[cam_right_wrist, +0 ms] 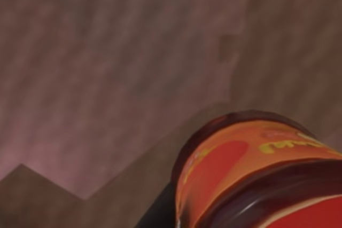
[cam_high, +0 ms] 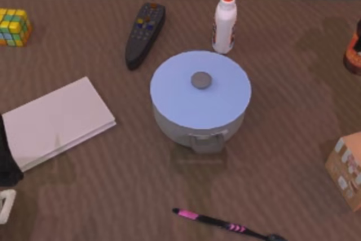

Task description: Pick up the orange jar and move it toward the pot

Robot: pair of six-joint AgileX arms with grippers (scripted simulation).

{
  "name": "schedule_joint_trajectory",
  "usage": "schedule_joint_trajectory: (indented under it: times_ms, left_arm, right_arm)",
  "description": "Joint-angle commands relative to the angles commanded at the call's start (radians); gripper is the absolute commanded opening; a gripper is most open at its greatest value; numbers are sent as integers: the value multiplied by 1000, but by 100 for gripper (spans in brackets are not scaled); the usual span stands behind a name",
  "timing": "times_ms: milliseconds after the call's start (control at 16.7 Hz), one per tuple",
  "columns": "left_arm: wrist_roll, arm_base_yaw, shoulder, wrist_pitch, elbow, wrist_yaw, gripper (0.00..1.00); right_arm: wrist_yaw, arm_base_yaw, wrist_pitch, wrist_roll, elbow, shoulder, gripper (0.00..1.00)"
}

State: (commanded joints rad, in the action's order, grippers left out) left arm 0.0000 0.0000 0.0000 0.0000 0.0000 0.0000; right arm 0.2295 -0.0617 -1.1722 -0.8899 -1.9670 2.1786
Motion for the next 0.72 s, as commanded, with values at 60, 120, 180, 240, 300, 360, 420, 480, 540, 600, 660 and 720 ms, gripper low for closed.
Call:
schedule_joint_trajectory:
  times_ms: [60,120,180,240,300,360,420,480,540,600,660,720]
  left_arm:
    - [0,0,0,0,0,0,100]
    - [0,0,0,0,0,0,100]
    - [0,0,0,0,0,0,100]
    - [0,0,0,0,0,0,100]
    - [0,0,0,0,0,0,100]
    - [0,0,0,0,0,0,100]
    - [0,0,0,0,0,0,100]
    - [0,0,0,0,0,0,100]
    - [0,0,0,0,0,0,100]
    - [0,0,0,0,0,0,100]
    - [0,0,0,0,0,0,100]
    - [0,0,0,0,0,0,100]
  right_arm:
    - [0,0,0,-2,36,-36,0]
    - [0,1,0,-3,62,-62,0]
    - [0,1,-1,-4,77,-76,0]
    - [1,1,-1,-4,81,-81,0]
    - [1,1,-1,-4,81,-81,0]
    - [1,1,-1,-4,81,-81,0]
    - [1,0,-1,-2,77,-77,0]
    - [0,0,-1,0,78,-78,0]
    - [-3,6,4,11,82,-80,0]
    - [-9,15,13,32,89,-83,0]
    - [-17,28,24,64,101,-87,0]
    - [-29,43,38,107,115,-91,0]
